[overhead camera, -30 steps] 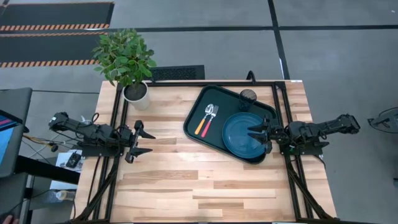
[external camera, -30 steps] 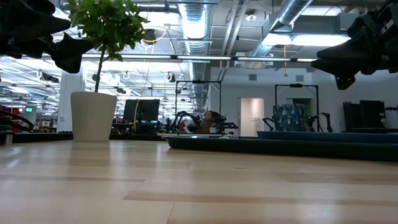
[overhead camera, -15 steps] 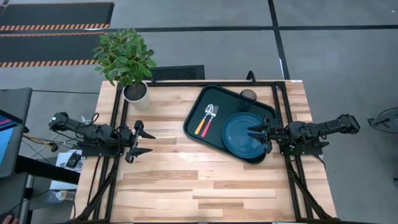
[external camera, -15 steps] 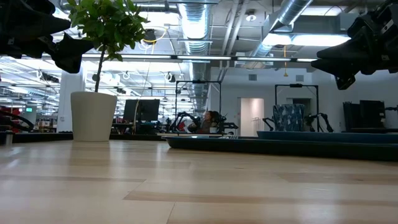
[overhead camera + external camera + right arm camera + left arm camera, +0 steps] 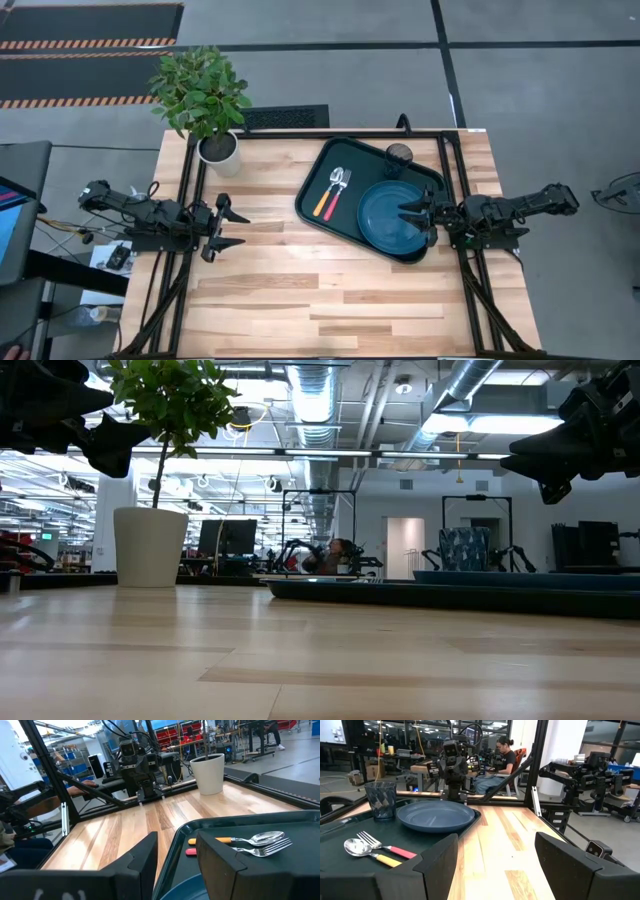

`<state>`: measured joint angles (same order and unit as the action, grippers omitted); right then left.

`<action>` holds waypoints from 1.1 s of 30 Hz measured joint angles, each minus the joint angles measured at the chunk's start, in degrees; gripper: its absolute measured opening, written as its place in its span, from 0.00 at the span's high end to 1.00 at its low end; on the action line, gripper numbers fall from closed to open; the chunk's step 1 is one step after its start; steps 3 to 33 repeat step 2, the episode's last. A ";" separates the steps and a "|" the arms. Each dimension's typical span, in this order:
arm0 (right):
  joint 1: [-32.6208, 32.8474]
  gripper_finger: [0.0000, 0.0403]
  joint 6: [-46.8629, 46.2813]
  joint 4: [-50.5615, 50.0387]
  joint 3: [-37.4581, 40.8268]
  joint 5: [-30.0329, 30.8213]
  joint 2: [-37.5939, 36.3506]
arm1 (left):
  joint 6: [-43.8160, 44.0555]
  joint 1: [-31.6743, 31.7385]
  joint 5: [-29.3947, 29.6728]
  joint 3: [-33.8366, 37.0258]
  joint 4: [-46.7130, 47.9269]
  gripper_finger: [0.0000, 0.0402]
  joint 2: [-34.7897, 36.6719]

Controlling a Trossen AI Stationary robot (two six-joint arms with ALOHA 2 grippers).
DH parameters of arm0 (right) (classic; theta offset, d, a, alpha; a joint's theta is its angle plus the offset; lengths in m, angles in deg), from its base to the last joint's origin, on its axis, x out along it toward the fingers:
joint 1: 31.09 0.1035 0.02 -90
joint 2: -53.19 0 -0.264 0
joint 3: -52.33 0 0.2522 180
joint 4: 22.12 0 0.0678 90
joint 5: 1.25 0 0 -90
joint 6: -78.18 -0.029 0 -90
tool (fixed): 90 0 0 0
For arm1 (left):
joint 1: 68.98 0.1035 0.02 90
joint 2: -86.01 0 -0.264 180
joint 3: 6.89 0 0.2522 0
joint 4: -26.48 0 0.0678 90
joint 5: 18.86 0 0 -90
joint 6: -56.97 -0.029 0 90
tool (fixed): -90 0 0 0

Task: Pick and place plate/cup/fork/spoon on tray
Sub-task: Return to Home Position

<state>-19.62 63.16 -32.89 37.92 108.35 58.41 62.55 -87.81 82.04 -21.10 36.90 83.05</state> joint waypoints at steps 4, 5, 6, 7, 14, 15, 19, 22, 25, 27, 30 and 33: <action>-0.01 0.61 0.00 -0.01 0.00 0.00 0.02 | 0.00 0.00 0.00 0.00 0.01 0.37 0.00; -0.01 0.61 0.00 -0.01 0.00 0.00 0.02 | 0.00 0.00 0.00 0.00 0.01 0.37 0.00; -0.01 0.61 0.00 -0.01 0.00 0.00 0.02 | 0.00 0.00 0.00 0.00 0.01 0.37 0.00; -0.01 0.61 0.00 -0.01 0.00 0.00 0.02 | 0.00 0.00 0.00 0.00 0.01 0.37 0.00; -0.01 0.61 0.00 -0.01 0.00 0.00 0.02 | 0.00 0.00 0.00 0.00 0.01 0.37 0.00; -0.01 0.61 0.00 -0.01 0.00 0.00 0.02 | 0.00 0.00 0.00 0.00 0.01 0.37 0.00; -0.01 0.61 0.00 -0.01 0.00 0.00 0.02 | 0.00 0.00 0.00 0.00 0.01 0.37 0.00; -0.01 0.61 0.00 -0.01 0.00 0.00 0.02 | 0.00 0.00 0.00 0.00 0.01 0.37 0.00; -0.01 0.61 0.00 -0.01 0.00 0.00 0.02 | 0.00 0.00 0.00 0.00 0.01 0.37 0.00; -0.01 0.61 0.00 -0.01 0.00 0.00 0.02 | 0.00 0.00 0.00 0.00 0.01 0.37 0.00; -0.01 0.61 0.00 -0.01 0.00 0.00 0.02 | 0.00 0.00 0.00 0.00 0.01 0.37 0.00; -0.01 0.61 0.00 -0.01 0.00 0.00 0.02 | 0.00 0.00 0.00 0.00 0.01 0.37 0.00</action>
